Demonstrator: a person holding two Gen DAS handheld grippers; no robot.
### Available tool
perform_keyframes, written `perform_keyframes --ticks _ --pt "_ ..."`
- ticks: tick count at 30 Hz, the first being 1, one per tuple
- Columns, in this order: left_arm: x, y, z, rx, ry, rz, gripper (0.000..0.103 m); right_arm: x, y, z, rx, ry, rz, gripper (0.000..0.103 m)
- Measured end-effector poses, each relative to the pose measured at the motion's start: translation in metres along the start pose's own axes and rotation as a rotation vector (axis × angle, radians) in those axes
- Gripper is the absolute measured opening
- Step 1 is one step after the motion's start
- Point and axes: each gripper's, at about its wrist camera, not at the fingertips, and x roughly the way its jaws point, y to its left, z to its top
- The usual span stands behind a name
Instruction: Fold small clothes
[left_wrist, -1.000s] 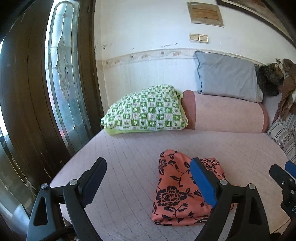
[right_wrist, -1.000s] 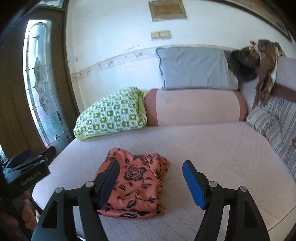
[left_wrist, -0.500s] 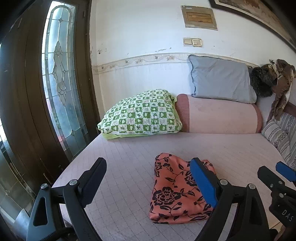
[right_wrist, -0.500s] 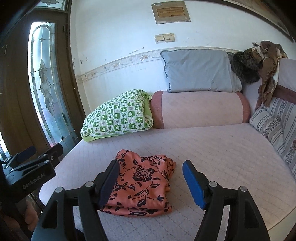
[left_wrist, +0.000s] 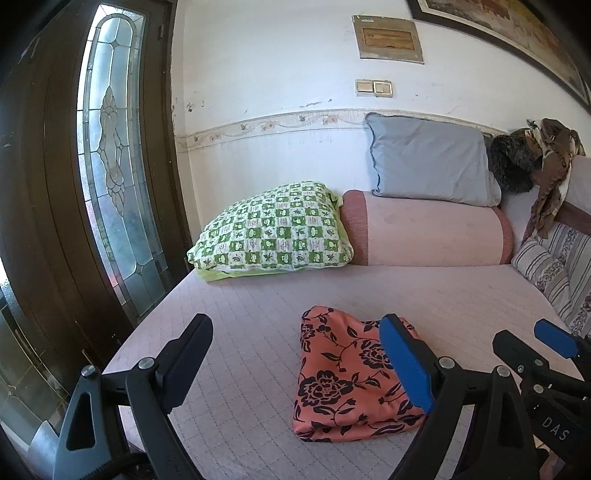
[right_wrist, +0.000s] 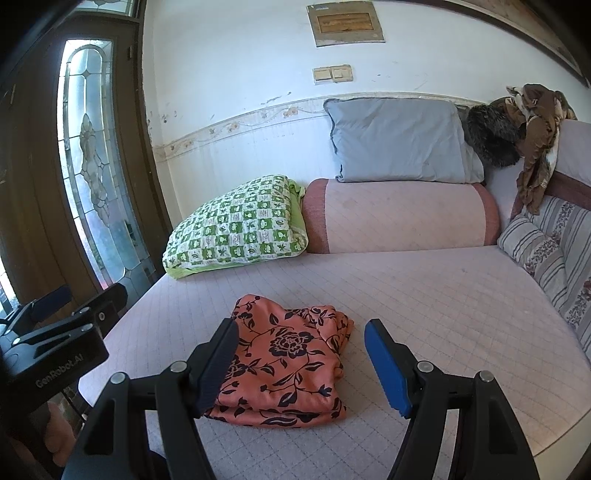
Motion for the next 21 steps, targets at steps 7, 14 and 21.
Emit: perform_keyframes --ticks 7,14,21 --pt "-0.0033 0.0008 0.0013 0.002 -0.012 -0.012 0.092 0.0015 0.0022 -0.0018 -0.008 0.006 0.003 0.074" --pt "-0.0039 0.0042 0.0018 -0.011 -0.012 -0.021 0.092 0.0033 0.0019 -0.0019 -0.005 0.009 -0.001 0.074" --pt "-0.0097 0.0080 0.0038 -0.014 -0.023 -0.024 0.092 -0.0010 0.0037 -0.0002 -0.009 -0.004 0.000 0.074"
